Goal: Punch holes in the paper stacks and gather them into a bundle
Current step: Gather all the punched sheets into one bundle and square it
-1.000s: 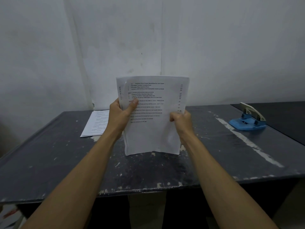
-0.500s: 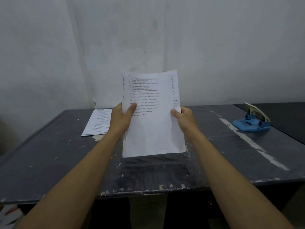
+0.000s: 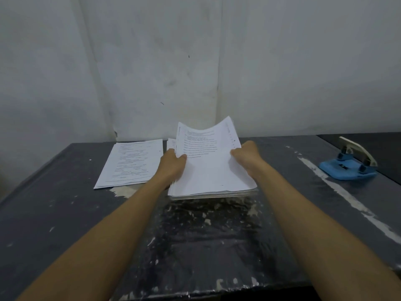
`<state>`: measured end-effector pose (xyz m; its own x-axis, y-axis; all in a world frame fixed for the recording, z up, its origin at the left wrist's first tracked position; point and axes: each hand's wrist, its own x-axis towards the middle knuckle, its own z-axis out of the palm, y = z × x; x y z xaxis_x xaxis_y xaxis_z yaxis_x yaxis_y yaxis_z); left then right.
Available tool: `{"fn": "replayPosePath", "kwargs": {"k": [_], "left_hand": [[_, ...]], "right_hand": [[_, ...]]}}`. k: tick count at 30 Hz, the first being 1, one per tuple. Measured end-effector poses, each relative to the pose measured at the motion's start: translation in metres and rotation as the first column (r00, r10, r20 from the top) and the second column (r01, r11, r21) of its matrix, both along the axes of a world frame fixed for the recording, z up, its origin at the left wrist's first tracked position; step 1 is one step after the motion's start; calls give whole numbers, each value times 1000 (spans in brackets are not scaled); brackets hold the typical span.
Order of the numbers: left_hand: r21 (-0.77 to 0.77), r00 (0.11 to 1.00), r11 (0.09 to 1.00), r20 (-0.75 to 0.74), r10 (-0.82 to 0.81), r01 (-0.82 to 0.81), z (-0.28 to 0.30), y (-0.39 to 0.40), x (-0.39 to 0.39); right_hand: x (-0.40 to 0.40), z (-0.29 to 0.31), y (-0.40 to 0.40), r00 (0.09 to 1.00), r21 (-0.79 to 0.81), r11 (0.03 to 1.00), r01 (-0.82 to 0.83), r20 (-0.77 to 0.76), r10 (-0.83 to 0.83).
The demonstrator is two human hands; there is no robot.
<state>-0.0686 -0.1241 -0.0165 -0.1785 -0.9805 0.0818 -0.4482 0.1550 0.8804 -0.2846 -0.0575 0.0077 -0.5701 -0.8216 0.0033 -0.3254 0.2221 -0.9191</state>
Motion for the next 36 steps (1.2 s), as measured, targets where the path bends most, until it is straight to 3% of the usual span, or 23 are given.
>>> {"fn": "replayPosePath", "kwargs": {"k": [11,15,17,19,21,24,29,33,36], "left_hand": [[-51,971,993,211,112,-104,3,-101,-21],[-89,922,989,362,142,-117,0,-128,-30],[-69,856,991,499,135,-116,-8,-133,-35],[-77,712,991,690,134,-113,-19,-135,-40],[-101,604,991,786,135,-90,-29,-136,-43],[-120,584,989,798,147,-86,-37,-138,-44],[-71,644,990,754,132,-121,-30,-147,-43],[-45,639,991,761,117,-127,-26,-150,-45],[-63,621,990,773,128,-125,-28,-148,-45]], "right_hand": [[-3,14,-103,994,100,995,-24,-108,35],[-2,8,-133,987,156,986,-51,-141,74],[-1,2,-142,982,204,977,-60,-163,94],[0,-6,-147,966,288,956,-52,-228,122],[2,-12,-147,932,375,926,-48,-317,177],[2,-19,-145,898,452,892,-21,-384,216],[-4,-15,-152,942,438,896,-77,-261,209],[-9,-15,-153,988,366,922,-129,-33,151],[-11,-23,-144,988,301,941,-154,23,154]]}}
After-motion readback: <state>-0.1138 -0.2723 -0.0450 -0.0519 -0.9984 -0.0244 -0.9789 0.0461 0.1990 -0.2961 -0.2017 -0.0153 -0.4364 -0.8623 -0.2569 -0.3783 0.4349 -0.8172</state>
